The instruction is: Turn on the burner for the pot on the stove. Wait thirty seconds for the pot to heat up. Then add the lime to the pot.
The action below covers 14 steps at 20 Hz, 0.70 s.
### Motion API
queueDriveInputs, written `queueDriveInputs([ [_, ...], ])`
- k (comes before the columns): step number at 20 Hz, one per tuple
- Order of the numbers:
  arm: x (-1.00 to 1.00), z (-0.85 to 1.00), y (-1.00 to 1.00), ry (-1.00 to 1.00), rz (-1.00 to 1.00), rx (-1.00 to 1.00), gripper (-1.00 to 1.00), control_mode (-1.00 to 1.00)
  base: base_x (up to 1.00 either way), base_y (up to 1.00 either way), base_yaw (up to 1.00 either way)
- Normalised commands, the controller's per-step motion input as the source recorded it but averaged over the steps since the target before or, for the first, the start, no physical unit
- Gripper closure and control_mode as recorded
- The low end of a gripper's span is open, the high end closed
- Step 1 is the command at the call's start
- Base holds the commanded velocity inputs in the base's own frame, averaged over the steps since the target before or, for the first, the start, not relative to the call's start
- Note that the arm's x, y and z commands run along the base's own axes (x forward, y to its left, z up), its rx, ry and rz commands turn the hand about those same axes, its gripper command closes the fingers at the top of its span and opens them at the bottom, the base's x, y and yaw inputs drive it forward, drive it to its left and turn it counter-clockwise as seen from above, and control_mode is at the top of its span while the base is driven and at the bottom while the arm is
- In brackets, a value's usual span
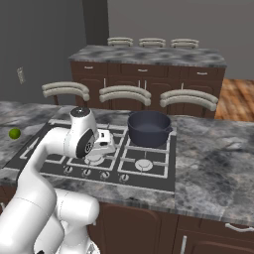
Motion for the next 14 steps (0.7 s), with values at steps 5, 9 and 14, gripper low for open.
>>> queueDriveInputs([
  [5,0.0,0.0,0.0,0.0,0.0,0.0,-1.0,-1.0,0.0,0.0,0.0],
  [9,0.0,0.0,0.0,0.0,0.0,0.0,-1.0,-1.0,0.0,0.0,0.0],
  [14,0.0,0.0,0.0,0.0,0.0,0.0,-1.0,-1.0,0.0,0.0,0.0],
])
